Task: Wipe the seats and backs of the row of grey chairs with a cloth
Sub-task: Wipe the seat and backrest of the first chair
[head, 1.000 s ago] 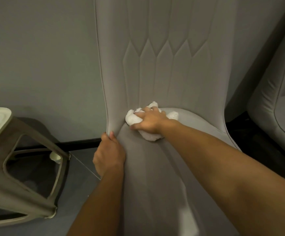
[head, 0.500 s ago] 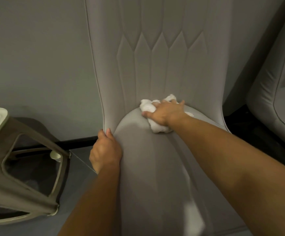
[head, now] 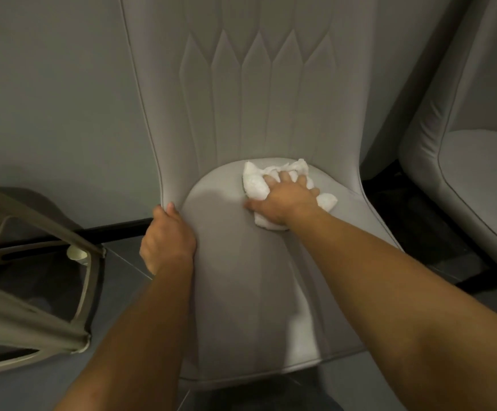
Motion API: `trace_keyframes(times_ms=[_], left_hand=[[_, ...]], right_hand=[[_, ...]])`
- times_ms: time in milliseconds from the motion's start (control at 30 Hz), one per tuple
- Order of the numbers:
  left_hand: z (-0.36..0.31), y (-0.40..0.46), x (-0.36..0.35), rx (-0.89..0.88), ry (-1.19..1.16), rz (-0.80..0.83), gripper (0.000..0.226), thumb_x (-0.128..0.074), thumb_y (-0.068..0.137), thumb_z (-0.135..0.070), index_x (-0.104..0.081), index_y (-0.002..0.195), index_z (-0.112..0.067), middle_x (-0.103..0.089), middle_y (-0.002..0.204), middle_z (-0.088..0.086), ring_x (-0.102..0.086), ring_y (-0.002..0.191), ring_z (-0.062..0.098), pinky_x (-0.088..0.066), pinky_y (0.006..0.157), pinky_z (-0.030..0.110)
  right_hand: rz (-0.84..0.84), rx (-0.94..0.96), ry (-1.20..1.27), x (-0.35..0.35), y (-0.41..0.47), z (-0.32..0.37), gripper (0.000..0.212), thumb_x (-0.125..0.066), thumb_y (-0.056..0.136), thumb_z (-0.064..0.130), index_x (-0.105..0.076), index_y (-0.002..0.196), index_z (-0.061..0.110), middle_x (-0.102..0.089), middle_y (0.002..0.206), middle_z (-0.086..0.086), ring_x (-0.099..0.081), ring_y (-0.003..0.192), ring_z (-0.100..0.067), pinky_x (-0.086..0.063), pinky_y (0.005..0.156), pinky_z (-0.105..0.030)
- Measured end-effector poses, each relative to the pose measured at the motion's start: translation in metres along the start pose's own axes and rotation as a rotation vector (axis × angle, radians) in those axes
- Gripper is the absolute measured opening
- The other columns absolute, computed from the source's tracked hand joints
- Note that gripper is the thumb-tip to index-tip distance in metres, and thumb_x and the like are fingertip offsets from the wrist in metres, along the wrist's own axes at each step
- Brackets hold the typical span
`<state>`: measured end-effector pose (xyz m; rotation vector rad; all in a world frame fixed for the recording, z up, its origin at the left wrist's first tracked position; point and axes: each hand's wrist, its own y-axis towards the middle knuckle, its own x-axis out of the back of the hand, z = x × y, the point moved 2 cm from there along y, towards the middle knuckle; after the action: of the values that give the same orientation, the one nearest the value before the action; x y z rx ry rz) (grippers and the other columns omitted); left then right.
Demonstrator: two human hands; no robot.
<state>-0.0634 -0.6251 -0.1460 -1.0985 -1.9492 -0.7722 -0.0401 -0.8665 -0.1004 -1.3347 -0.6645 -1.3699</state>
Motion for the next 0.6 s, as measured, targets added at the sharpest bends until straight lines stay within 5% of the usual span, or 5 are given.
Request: trace_keyframes(times_ms=[200,333,400,500,600], left_hand=[[-0.005,0.003,0.012,0.004,0.09,0.192,0.043,-0.019,0.104,-0.047,-0.044,0.107,-0.011,-0.063,0.107,0.025,-0.059,0.098,0.045,-0.034,0.07,0.045],[-0.008,0.009,0.049,-0.091,0.507,0.589,0.039,-0.041,0.098,-0.033,-0.056,0.124,-0.009,-0.059,0.125,0.018,-0.054,0.116,0.039,-0.043,0.085,0.047],[-0.016,0.002,0.076,-0.079,0.582,0.779,0.038,-0.052,0.094,-0.027,-0.058,0.127,-0.008,-0.058,0.128,0.015,-0.055,0.116,0.035,-0.045,0.088,0.044],[-0.044,-0.023,0.118,-0.224,0.544,0.739,0.037,-0.042,0.097,-0.022,-0.054,0.129,-0.007,-0.054,0.13,0.017,-0.052,0.116,0.035,-0.044,0.09,0.044],[-0.069,-0.052,0.165,-0.48,0.538,0.656,0.036,-0.037,0.099,-0.022,-0.046,0.132,-0.011,-0.048,0.135,0.014,-0.045,0.122,0.033,-0.04,0.095,0.045]], right_hand=[[0.085,0.08,-0.072,-0.007,-0.066,-0.014,0.072,-0.046,0.075,0.067,-0.03,0.144,0.053,-0.031,0.152,0.009,-0.022,0.138,-0.036,-0.025,0.1,-0.057],[0.268,0.001,-0.088,0.01,-0.098,-0.013,0.067,-0.047,0.073,0.061,-0.042,0.139,0.049,-0.037,0.144,0.006,-0.026,0.136,-0.035,-0.03,0.1,-0.056],[0.361,-0.15,-0.054,0.028,-0.114,-0.005,0.057,-0.033,0.072,0.062,-0.058,0.119,0.045,-0.047,0.132,-0.001,-0.039,0.126,-0.034,-0.033,0.099,-0.058],[0.445,-0.125,-0.148,0.052,-0.145,0.011,0.043,-0.035,0.077,0.064,-0.054,0.113,0.049,-0.043,0.134,-0.01,-0.038,0.121,-0.037,-0.035,0.098,-0.062],[0.463,-0.132,-0.149,0.093,-0.17,0.016,0.07,-0.032,0.077,0.074,-0.055,0.133,0.039,-0.034,0.144,-0.011,-0.032,0.128,-0.038,-0.032,0.102,-0.064]])
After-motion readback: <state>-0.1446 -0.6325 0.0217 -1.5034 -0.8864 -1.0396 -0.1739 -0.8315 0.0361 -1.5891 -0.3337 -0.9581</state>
